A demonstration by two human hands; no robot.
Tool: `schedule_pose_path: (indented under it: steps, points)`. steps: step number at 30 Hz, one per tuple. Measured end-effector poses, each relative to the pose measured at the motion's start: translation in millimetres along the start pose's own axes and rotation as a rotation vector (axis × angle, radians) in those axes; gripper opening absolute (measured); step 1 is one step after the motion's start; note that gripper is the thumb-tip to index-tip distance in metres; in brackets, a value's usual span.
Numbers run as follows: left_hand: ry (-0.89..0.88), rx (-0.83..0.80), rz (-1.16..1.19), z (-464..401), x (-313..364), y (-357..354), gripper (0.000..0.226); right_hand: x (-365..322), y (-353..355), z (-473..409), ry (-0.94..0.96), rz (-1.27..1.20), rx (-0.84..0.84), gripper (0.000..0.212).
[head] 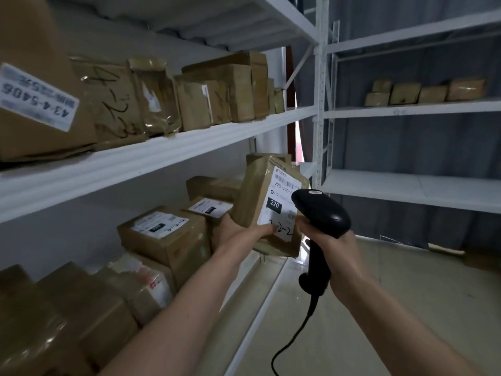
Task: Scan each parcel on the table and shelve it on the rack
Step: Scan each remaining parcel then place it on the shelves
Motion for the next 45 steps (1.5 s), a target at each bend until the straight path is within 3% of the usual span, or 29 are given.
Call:
schedule_pose_path:
  steps: [3,5,12,18,25,28,36,45]
  points:
    - [-0.031,0.045,-0.078,-27.7,29.6,-6.3,0.121,-9.4,0.6,-30.5,0.042,-0.020,0.026,0.022]
    - [-0.087,0.099,-0.121,-44.6,48.1,-9.9,0.127,-13.0,-0.5,-51.4,0.063,-0.049,0.024,0.016]
    - [-0.224,0.256,-0.143,-110.9,99.4,-44.9,0.106,-26.7,3.8,-144.5,0.141,-0.116,-0.001,0.026]
    - [-0.313,0.415,-0.168,-197.0,168.8,-114.4,0.091,-45.6,29.5,-272.8,0.125,-0.188,-0.098,0.021]
    - [-0.433,0.489,-0.190,-310.0,268.0,-188.7,0.095,-90.2,57.6,-454.9,0.134,-0.255,-0.224,0.039]
    - [-0.492,0.511,-0.227,-353.1,297.6,-210.4,0.097,-100.4,57.1,-525.8,0.133,-0.275,-0.304,0.036]
    - [-0.559,0.847,-0.551,-410.2,346.5,-193.1,0.064,-91.9,6.0,-645.9,-0.053,-0.439,-0.464,0.040]
    - [-0.634,1.056,-1.062,-419.5,376.7,-183.9,0.055,-56.4,-27.6,-677.3,-0.192,-0.505,-0.378,0.018]
Point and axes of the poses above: each hand's wrist, its own z-axis away from the middle knuckle, its own y-axis out of the back of the hand, x = y × z, the point moved 10 cm from there along -z, towards the middle knuckle, and after that the axes turned 10 degrees about -z, right-handed, at the moved point
